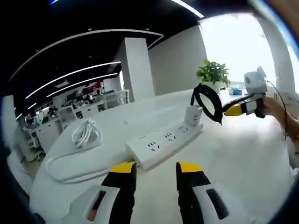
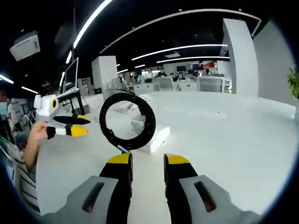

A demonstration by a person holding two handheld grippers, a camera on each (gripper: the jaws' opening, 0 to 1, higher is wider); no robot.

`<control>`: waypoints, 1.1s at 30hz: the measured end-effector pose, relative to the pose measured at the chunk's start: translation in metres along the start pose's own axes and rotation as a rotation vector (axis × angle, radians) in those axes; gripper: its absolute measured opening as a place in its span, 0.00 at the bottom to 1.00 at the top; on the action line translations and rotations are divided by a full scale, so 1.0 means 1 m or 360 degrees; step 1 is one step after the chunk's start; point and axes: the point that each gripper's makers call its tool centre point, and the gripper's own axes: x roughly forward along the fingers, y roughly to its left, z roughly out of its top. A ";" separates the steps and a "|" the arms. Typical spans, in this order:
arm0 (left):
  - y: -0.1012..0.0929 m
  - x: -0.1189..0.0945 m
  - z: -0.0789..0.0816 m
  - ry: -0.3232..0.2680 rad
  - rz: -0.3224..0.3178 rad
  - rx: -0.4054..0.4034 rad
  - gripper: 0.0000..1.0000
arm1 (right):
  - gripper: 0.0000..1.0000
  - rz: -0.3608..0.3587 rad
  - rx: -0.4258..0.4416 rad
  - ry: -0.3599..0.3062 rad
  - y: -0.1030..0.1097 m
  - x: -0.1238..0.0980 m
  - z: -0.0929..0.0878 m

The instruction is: Straighten the power strip on the desk, plug the charger into it

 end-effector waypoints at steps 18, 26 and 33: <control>-0.020 -0.043 0.005 -0.0087 0.0092 -0.0024 0.34 | 0.27 -0.0072 -0.0063 -0.0055 0.030 -0.029 0.001; -0.027 -0.064 0.003 -0.0124 0.0137 -0.0054 0.34 | 0.27 -0.0136 -0.0105 -0.0045 0.039 -0.042 -0.004; -0.029 -0.080 0.001 -0.0154 0.0194 -0.0066 0.34 | 0.27 -0.0172 -0.0129 -0.0054 0.048 -0.052 -0.008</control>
